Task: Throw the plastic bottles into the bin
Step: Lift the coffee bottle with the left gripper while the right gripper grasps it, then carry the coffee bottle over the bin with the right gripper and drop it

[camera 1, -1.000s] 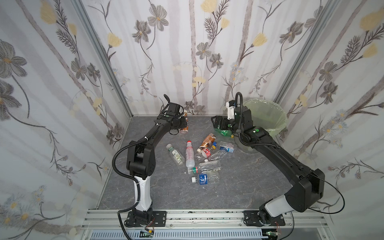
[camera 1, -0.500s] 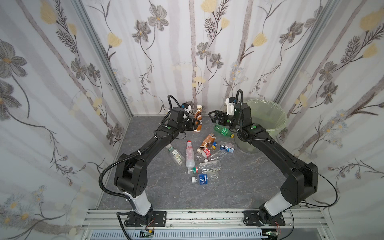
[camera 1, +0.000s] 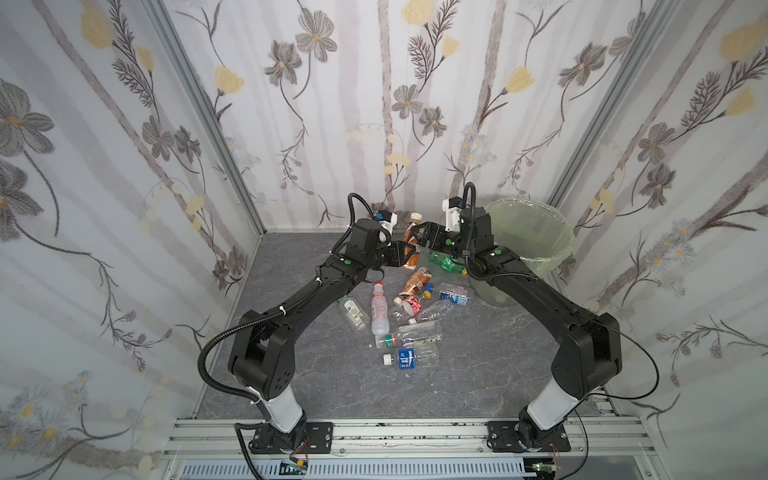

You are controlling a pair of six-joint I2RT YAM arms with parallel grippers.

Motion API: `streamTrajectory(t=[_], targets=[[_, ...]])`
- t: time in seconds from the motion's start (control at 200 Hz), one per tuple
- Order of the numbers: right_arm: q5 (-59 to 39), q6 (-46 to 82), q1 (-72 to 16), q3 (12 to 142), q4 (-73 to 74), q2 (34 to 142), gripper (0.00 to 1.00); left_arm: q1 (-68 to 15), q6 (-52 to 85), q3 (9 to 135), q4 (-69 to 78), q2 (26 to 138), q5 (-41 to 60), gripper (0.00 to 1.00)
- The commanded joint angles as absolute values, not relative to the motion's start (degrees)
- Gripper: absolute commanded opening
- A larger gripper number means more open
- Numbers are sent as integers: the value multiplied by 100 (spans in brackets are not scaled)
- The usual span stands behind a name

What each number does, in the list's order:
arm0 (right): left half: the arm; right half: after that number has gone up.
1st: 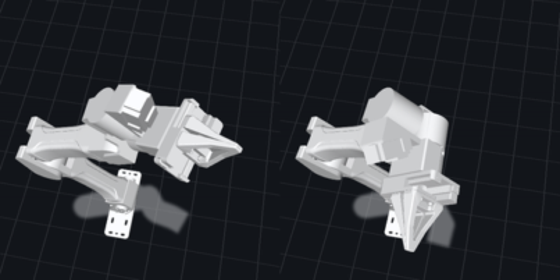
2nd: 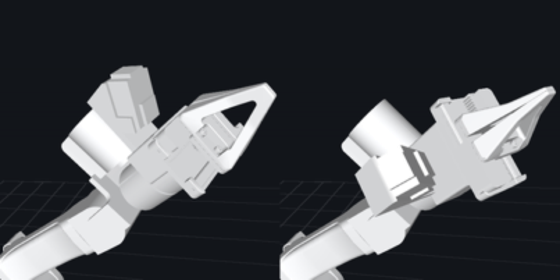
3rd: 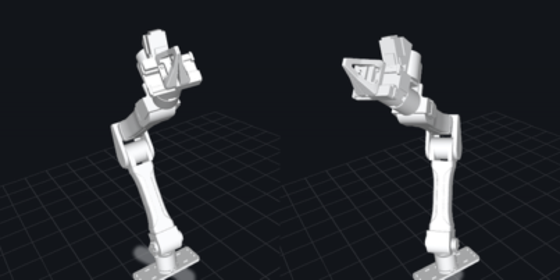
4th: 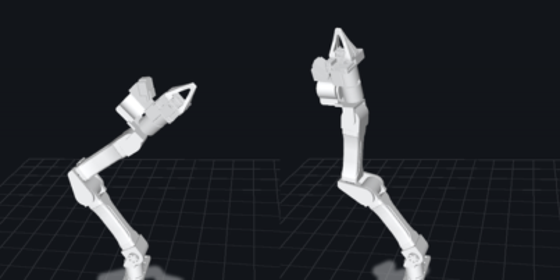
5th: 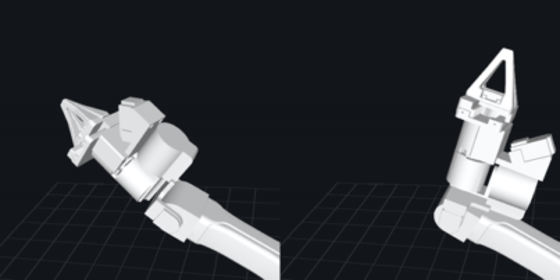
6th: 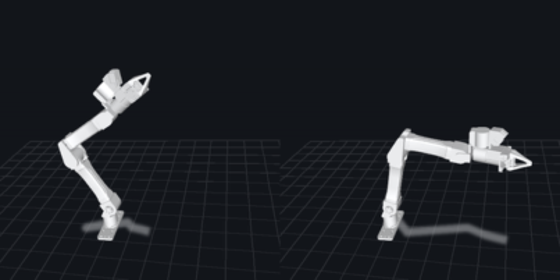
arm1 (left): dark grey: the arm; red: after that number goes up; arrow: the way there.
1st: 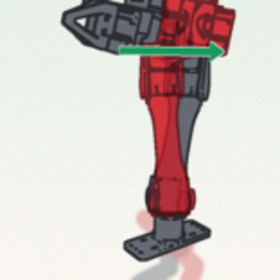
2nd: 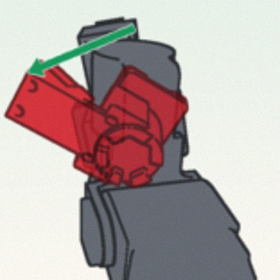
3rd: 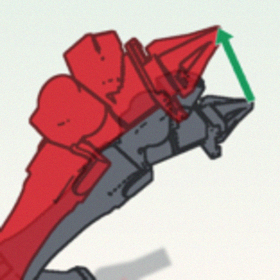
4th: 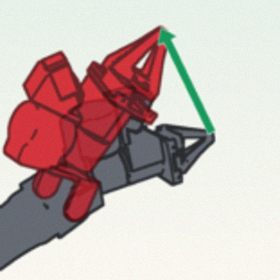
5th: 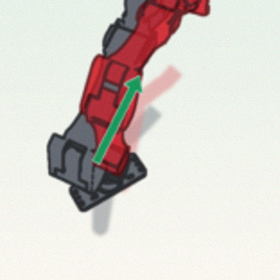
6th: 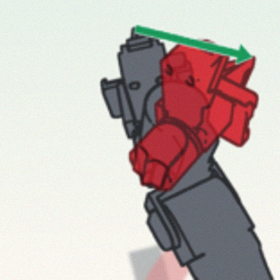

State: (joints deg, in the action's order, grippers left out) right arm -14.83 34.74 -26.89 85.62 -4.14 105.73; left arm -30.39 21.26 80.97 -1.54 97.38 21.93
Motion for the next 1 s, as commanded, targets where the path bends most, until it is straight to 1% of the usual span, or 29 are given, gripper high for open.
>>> streamTrajectory(t=[0.0, 0.14, 0.43, 0.535, 0.625, 0.764, 0.864, 0.994], targets=[[-1555, 3621, -2693, 8648, -20, 10668, 82, -3054, 2180, 8063, 122, 9642, 2308, 42], [-1584, 3642, -2711, 8808, -41, 10791, 78, -3094, 2208, 8036, 125, 9592, 2340, 43], [-1609, 3656, -2724, 9153, -131, 10990, 62, -3124, 2283, 8033, 123, 9588, 2432, 44], [-1569, 3658, -2723, 9167, -106, 10995, 54, -3128, 2294, 8025, 122, 9556, 2400, 45], [-1570, 3662, -2722, 9193, -97, 11002, 41, -3129, 2286, 8000, 122, 9553, 2342, 45], [-1543, 3652, -2715, 9229, -154, 11004, 29, -3129, 2305, 7981, 121, 9545, 2350, 47], [-1496, 3636, -2709, 9231, -186, 10987, 22, -3136, 2312, 7975, 123, 9528, 2316, 50], [-1460, 3615, -2698, 9254, -193, 10973, 18, -3131, 2286, 7955, 113, 9502, 2248, 57]])
